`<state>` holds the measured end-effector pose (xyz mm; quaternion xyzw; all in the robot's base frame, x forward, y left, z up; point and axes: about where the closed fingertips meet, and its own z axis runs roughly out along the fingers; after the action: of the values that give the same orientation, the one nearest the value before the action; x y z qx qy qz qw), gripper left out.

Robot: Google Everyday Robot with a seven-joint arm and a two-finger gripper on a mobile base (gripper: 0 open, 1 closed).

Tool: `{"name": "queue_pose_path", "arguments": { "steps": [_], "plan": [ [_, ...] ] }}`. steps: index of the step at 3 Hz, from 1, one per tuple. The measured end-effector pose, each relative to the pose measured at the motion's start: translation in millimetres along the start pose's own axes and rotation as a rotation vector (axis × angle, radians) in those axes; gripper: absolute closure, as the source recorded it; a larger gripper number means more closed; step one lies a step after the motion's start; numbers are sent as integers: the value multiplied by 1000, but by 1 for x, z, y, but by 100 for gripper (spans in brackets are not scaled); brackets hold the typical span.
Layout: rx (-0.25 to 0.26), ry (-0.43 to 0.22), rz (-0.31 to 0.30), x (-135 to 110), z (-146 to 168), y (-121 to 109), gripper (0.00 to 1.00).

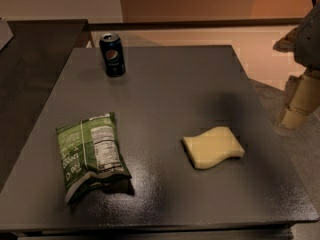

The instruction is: Pick sponge

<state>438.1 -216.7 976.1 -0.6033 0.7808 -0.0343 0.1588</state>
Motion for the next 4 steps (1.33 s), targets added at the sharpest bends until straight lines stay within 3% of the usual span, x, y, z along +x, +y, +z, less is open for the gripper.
{"name": "queue_pose_path", "arguments": {
  "steps": [1,3,4],
  "plan": [
    [-44,-9,-65,-11,17,9,0],
    [-197,-25,-249,-41,81,37,0],
    [-239,-20,-293,-43,106,47,0]
  ]
}}
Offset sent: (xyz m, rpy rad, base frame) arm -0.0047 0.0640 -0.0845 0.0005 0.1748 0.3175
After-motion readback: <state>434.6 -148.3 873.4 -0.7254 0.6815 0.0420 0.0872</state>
